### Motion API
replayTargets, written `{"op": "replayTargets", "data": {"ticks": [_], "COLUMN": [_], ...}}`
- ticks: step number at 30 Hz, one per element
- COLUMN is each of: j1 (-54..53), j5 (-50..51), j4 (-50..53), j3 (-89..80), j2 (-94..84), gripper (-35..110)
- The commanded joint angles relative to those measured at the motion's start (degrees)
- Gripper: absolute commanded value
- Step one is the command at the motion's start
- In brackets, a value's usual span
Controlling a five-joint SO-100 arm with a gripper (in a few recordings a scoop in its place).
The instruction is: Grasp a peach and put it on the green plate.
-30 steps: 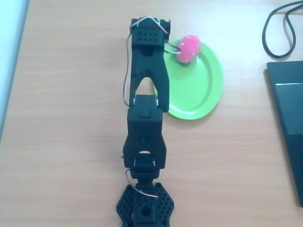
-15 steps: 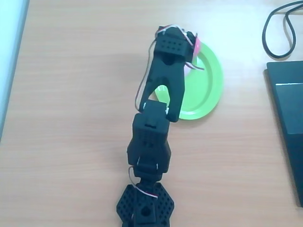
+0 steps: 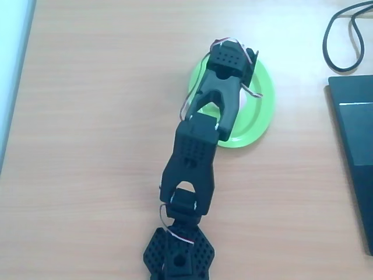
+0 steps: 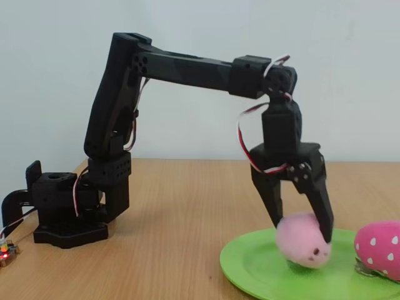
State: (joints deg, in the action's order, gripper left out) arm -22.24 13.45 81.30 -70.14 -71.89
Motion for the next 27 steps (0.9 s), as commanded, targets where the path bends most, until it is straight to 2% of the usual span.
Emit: {"op": "replayTargets", "data": {"ticks": [1, 11, 27], "j1": [-1.1, -0.9, 0.4], "j5": [0.4, 0.5, 1.9], "j4": [0.0, 0.1, 2.3], "j3": [3.3, 7.3, 6.5], "j2": [0.3, 4.3, 1.4], "gripper": [27, 28, 46]}}
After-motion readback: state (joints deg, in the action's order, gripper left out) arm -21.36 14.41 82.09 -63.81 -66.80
